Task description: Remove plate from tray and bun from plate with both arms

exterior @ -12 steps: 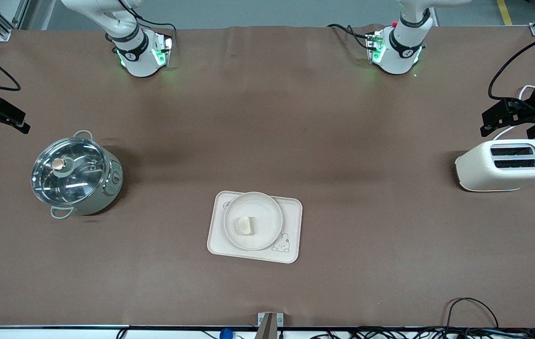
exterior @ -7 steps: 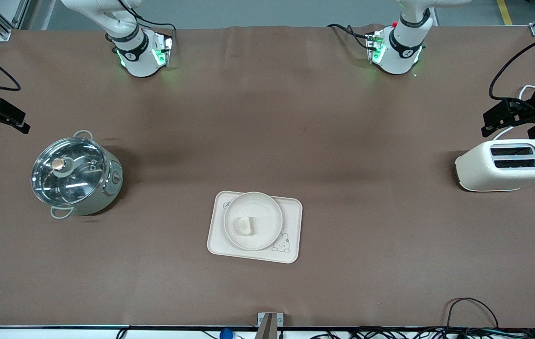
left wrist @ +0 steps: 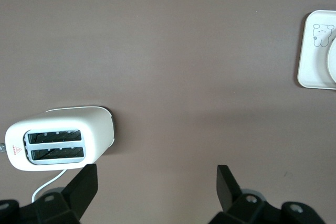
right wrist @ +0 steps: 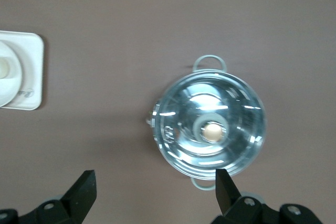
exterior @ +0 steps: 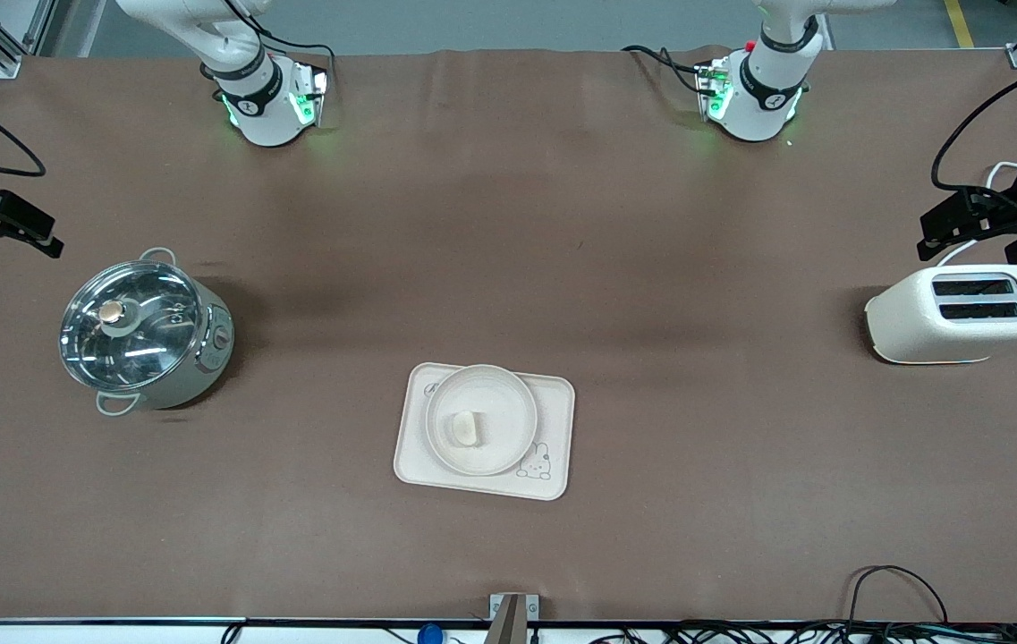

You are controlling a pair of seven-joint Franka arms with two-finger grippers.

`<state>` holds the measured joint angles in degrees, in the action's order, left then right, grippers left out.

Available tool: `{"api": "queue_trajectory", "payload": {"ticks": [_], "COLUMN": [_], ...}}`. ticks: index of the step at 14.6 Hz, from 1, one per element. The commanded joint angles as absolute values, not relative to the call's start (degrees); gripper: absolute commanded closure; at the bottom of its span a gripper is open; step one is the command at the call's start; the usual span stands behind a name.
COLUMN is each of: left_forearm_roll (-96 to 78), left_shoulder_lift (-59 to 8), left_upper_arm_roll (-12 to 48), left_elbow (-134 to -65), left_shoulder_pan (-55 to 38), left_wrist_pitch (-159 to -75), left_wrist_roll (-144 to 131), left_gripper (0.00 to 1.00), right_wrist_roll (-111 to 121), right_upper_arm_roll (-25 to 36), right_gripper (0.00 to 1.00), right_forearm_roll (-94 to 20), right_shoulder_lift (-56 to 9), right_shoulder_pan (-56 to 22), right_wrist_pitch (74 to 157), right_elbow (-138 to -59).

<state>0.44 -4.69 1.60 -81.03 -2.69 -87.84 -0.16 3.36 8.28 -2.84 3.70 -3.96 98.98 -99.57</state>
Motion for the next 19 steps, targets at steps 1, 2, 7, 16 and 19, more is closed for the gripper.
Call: {"api": "queue_trajectory", "payload": {"ticks": [1,2,7,16,19], "left_forearm_roll": [-0.18,0.00,0.26,0.09,0.00], "left_shoulder_lift": [-4.92,-4.92,-4.92,-4.83,-4.83], "left_upper_arm_roll": [1.58,1.58,1.67,1.67,1.67], "left_elbow": [-80.07,-80.07,-80.07,-80.07,-80.07], "left_shoulder_pan": [-2.55,-2.64,-2.73,-2.64,-2.64], "left_wrist_pitch": [-87.80,-87.80,-87.80,-87.72,-87.72], "left_wrist_roll": [-0.97,-1.05,-1.23,-1.14,-1.14], "left_gripper": [0.00,0.00,0.00,0.00,0.00], "right_wrist_roll": [2.99,3.08,3.51,2.81,3.16], "right_upper_arm_roll": [8.09,8.17,8.09,8.09,8.00], "right_gripper": [0.00,0.00,0.00,0.00,0.00], "right_forearm_roll": [-8.15,-11.13,-20.72,-34.09,-38.48], "right_shoulder_lift": [-1.65,-3.50,-16.94,-35.31,-39.80], "right_shoulder_pan": [-7.20,-8.34,-12.12,-24.34,-25.57], "right_wrist_pitch": [102.47,103.87,110.47,129.63,129.73], "right_elbow": [-98.97,-98.70,-94.50,-90.98,-88.25]}}
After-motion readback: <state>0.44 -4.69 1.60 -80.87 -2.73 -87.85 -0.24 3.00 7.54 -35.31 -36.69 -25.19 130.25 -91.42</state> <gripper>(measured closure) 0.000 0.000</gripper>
